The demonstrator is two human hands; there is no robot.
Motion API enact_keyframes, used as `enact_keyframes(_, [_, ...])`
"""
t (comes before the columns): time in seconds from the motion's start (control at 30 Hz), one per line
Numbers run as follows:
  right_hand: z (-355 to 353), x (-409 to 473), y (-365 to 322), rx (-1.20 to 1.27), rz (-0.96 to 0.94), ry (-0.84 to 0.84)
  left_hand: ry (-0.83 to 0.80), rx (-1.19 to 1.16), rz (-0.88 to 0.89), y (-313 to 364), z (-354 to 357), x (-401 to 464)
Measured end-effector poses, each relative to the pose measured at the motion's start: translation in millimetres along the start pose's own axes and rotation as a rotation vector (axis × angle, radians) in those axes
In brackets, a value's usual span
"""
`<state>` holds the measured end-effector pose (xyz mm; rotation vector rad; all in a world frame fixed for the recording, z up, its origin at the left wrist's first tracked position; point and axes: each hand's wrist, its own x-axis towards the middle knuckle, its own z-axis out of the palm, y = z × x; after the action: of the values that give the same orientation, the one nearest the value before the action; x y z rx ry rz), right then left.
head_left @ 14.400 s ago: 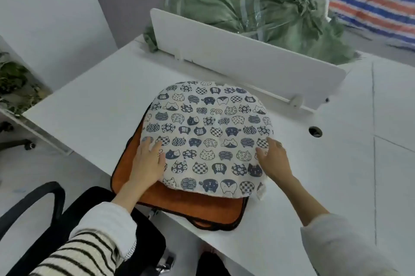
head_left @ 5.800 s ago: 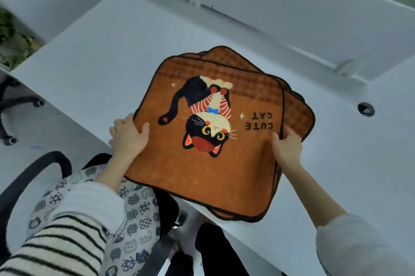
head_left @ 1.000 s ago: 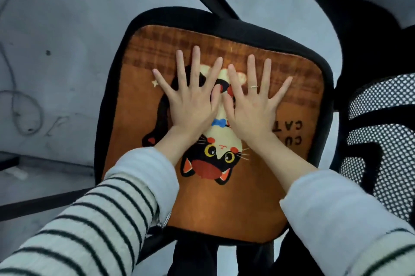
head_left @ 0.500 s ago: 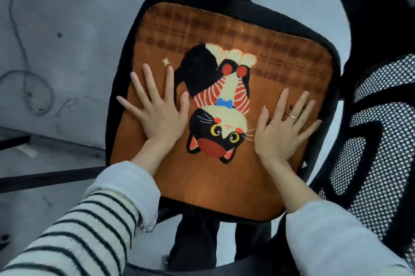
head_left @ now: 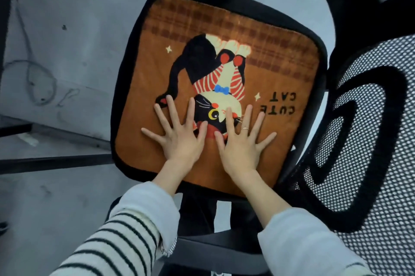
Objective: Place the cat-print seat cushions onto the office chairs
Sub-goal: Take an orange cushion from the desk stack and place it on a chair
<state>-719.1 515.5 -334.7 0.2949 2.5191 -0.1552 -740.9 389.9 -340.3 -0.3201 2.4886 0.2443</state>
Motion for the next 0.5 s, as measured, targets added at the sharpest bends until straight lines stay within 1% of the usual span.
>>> enact_keyframes(0.1, [3.4,4.9,-1.0,-0.035,-0.005,0.009,-0.007,0.025,-0.012,1.3,3.2,6.2])
enact_keyframes(0.23, [-6.4,-2.7,4.5,-0.051,-0.035,-0.073,-0.064,-0.004,0.011,-2.3,-5.6,1.4])
enact_keyframes(0.33, [-19.4,-18.4,20.0,-0.014,-0.076,-0.147,-0.141,-0.024,0.056,-15.7,-19.2,-9.0])
enact_keyframes(0.5, [-18.9,-49.5,37.5,0.007,-0.032,-0.329,-0.298,0.02,0.062,-42.8,-18.4,-33.9])
